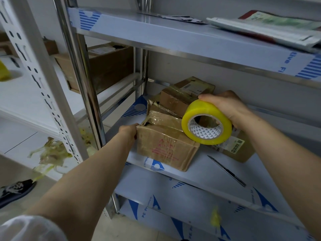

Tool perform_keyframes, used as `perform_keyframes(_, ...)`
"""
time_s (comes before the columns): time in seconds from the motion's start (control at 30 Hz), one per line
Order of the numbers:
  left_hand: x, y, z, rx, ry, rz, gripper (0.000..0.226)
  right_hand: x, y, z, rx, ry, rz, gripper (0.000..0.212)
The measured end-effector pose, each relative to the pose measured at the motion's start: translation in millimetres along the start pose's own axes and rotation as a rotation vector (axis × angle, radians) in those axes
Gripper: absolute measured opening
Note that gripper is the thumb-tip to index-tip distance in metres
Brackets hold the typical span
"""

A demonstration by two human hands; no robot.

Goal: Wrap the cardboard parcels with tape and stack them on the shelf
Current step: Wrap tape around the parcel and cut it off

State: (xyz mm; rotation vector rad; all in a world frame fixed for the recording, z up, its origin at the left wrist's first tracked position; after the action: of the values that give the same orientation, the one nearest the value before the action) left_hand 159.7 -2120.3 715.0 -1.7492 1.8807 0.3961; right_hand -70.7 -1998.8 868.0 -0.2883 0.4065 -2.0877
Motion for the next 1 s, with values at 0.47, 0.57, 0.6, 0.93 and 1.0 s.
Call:
perform_keyframes(0.47,-15.8,-4.8,-3.3,0.464,-0.068,0.154,0.042,-6.6,5.3,7.2,-0.077,-0.008,0.030,0.038)
perform_keyframes(0.57,-10.2,-16.1,-5.7,0.667,0.017,0.033,0.032,-7.7,7.1,8.6,-0.082,-0.005,0.053,0.035)
perform_keyframes(0.6,-7.6,-17.5,-11.7,0.644,0.088,-0.010,0.028,-7.4,7.2,8.7,-0.077,-0.002,0.056,0.035)
perform_keyframes(0.93,-31.1,18.3,-40.3,0.726,0.383,0.169,0.047,-5.4,9.6,9.8,-0.100,0.004,0.078,0.036)
perform_keyframes(1.0,-29.8,17.7,-38.8,0.633,0.380,0.111,0.047,-6.2,5.6,8.3,-0.068,0.029,0.098,0.036)
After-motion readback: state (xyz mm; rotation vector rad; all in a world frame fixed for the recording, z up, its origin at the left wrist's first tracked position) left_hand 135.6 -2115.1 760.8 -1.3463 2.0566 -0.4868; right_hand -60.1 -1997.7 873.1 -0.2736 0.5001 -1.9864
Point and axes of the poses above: each hand's wrist, its own x-axis towards the middle knuckle, its own y-axis out of the palm, z = x × y, the point moved 2 cm from there along x, towards the middle knuckle, and after that the axes turned 13 degrees about x, right-handed, at the moved point
